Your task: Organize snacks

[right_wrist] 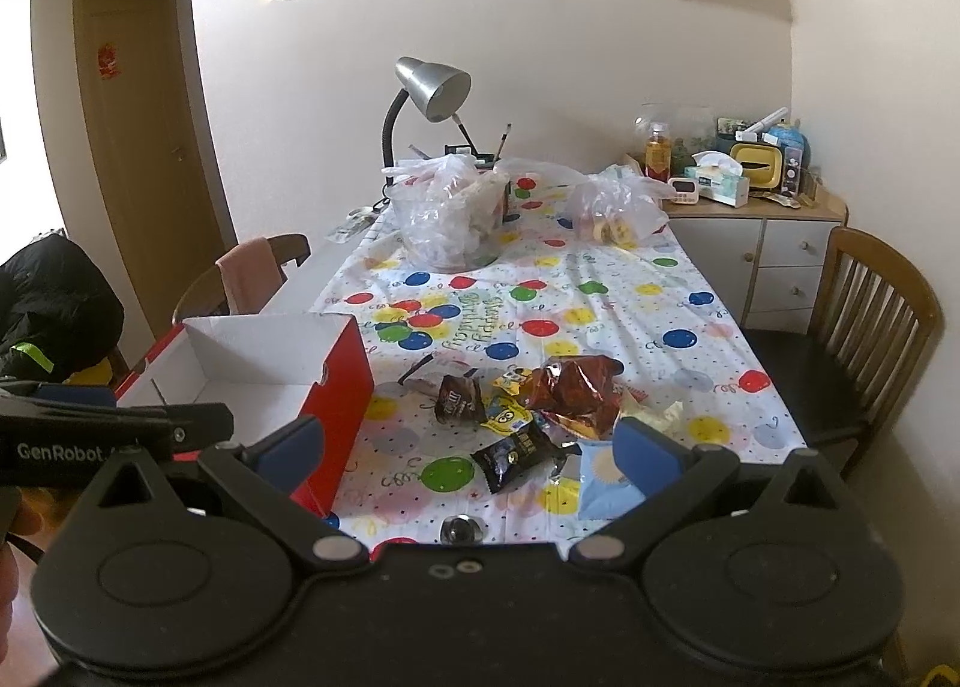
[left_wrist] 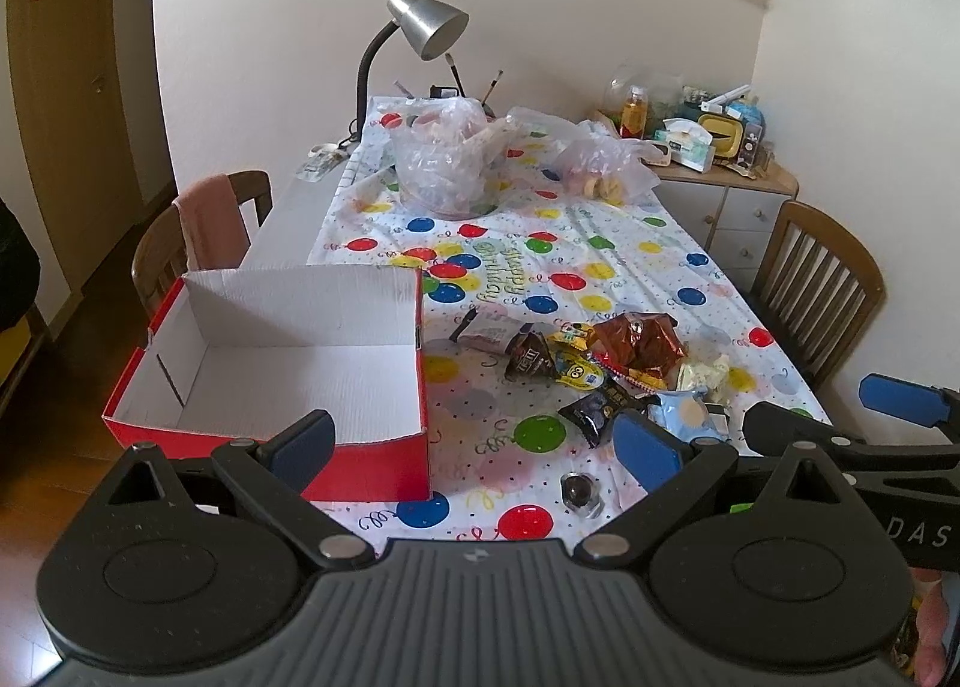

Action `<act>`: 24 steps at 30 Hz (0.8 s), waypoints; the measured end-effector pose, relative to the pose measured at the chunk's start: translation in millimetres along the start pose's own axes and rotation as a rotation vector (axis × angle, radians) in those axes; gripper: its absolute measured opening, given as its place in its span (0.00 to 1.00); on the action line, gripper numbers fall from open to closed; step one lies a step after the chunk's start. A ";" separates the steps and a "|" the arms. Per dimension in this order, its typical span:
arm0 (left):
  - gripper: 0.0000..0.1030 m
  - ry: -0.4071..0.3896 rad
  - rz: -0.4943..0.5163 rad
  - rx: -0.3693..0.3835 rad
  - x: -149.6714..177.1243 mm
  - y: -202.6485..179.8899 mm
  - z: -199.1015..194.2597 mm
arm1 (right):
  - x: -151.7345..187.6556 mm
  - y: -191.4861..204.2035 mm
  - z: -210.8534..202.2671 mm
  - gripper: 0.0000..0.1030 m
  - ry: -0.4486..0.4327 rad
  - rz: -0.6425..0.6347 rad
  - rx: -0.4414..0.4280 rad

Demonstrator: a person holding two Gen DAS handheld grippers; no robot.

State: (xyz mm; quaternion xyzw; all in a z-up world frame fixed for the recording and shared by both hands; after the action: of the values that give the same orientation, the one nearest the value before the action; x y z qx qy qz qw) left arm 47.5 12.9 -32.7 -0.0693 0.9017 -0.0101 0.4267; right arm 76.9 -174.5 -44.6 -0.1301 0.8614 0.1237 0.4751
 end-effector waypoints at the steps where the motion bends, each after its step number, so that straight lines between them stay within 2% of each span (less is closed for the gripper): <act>1: 0.97 0.000 0.000 0.000 0.3 0.2 -0.1 | -0.8 -0.6 0.0 1.00 0.000 0.001 0.002; 13: 0.97 0.008 0.008 0.004 3.5 -1.6 4.1 | 0.5 -6.0 -0.3 1.00 0.002 0.010 0.006; 24: 0.97 0.057 0.020 -0.002 1.2 -21.1 37.5 | 1.7 -30.5 30.8 1.00 0.033 0.010 -0.015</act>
State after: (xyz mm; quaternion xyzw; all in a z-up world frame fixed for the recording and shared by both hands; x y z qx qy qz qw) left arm 78.1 -6.7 -55.9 -0.0603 0.9141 -0.0067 0.4008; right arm 110.6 -192.9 -64.8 -0.1316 0.8688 0.1303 0.4593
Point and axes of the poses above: each gripper's, at about its wrist camera, not at the fingertips, and z roughly the way its jaws point, y to its left, x to its underside, the point moved 9 cm from there along z, roughly the way its jaws point, and after that the axes turned 2 degrees about -z, right-handed, at the moved point
